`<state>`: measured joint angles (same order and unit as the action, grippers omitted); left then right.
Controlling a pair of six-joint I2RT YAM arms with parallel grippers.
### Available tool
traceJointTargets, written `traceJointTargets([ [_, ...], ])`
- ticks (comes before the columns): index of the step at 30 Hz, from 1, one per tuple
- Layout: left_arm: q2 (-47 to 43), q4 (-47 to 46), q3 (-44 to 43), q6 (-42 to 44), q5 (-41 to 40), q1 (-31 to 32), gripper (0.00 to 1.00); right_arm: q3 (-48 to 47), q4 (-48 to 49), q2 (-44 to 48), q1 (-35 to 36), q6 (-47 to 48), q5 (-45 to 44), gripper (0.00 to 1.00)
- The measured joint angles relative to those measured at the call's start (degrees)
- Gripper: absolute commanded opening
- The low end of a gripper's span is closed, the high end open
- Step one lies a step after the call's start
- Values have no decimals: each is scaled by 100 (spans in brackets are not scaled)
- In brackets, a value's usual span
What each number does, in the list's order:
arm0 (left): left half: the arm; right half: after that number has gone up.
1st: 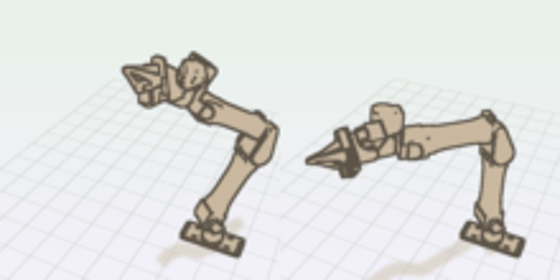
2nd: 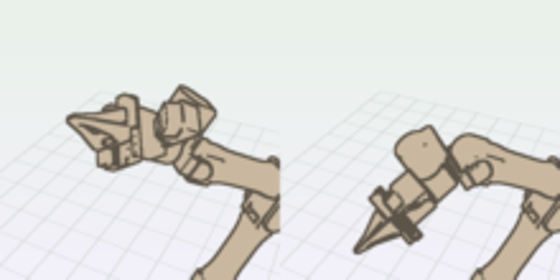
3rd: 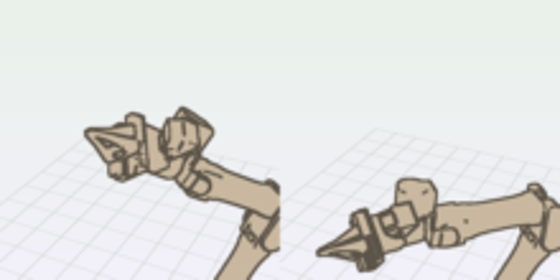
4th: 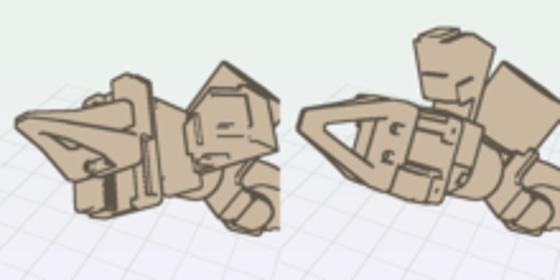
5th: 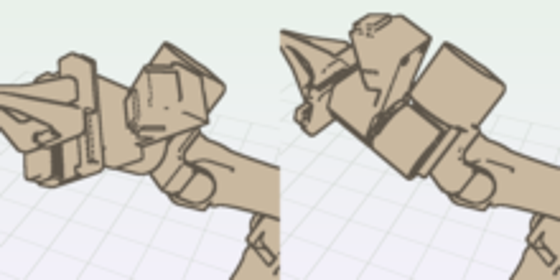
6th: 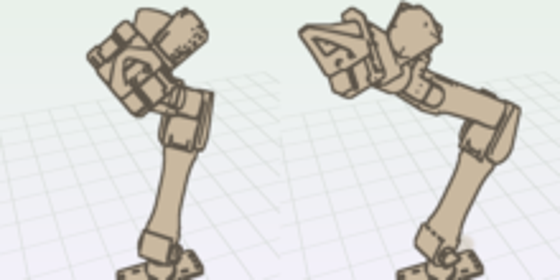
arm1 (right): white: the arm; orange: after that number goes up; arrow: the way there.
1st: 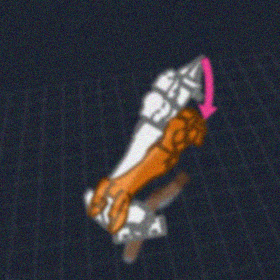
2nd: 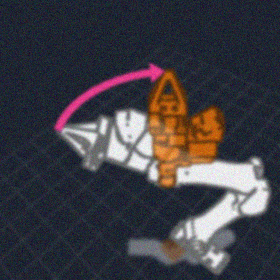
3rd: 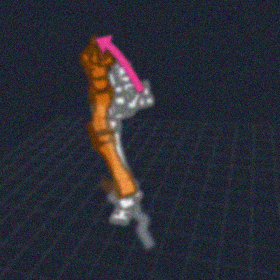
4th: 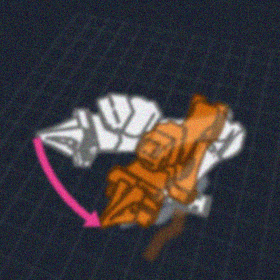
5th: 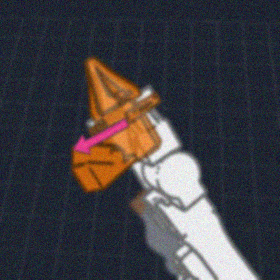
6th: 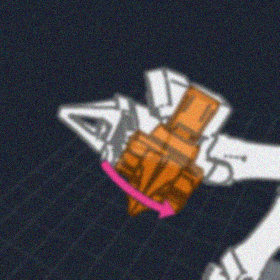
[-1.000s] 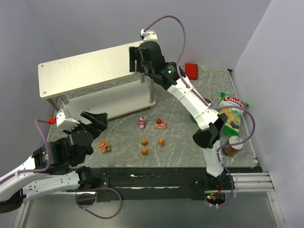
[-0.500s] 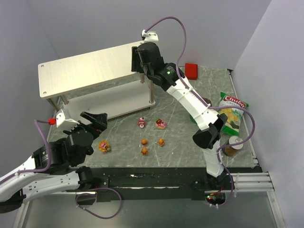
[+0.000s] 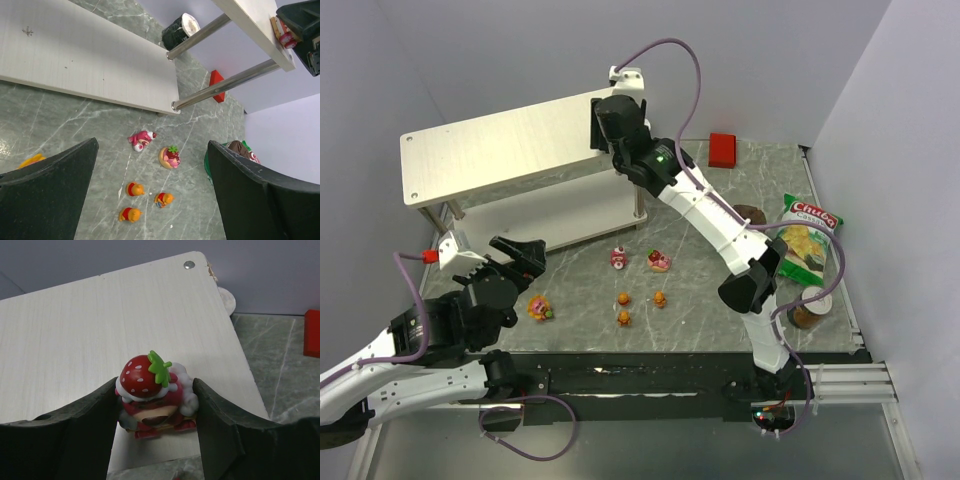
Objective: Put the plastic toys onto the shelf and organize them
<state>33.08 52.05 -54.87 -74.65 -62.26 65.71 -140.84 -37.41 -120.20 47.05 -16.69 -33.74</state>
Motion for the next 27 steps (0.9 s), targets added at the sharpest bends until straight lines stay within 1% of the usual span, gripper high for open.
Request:
traceJointTargets([
  [2,0,13,0,-2,0,0,96,-15,94,-50,9,4,-76,66],
  [3,0,15,2,-4,0,0,97,-17,125,-59,9,2,-96,76],
  [5,0,15,0,-7,0,0,96,-11,140,-61,9,17,-94,86],
  [6,0,15,0,-4,0,0,96,50,188,-57,11,52,-111,95],
  [7,0,15,0,-4,0,0,96,103,262,-46,13,92,-120,99],
  [10,0,13,0,4,0,0,96,361,516,68,46,269,-35,100],
  [15,0,-81,0,216,9,0,96,391,503,127,35,439,315,100],
  [22,94,-859,9,1213,247,0,96,326,275,227,7,581,754,100],
  [27,599,-1410,22,1838,492,0,96,328,61,568,-70,649,957,100],
])
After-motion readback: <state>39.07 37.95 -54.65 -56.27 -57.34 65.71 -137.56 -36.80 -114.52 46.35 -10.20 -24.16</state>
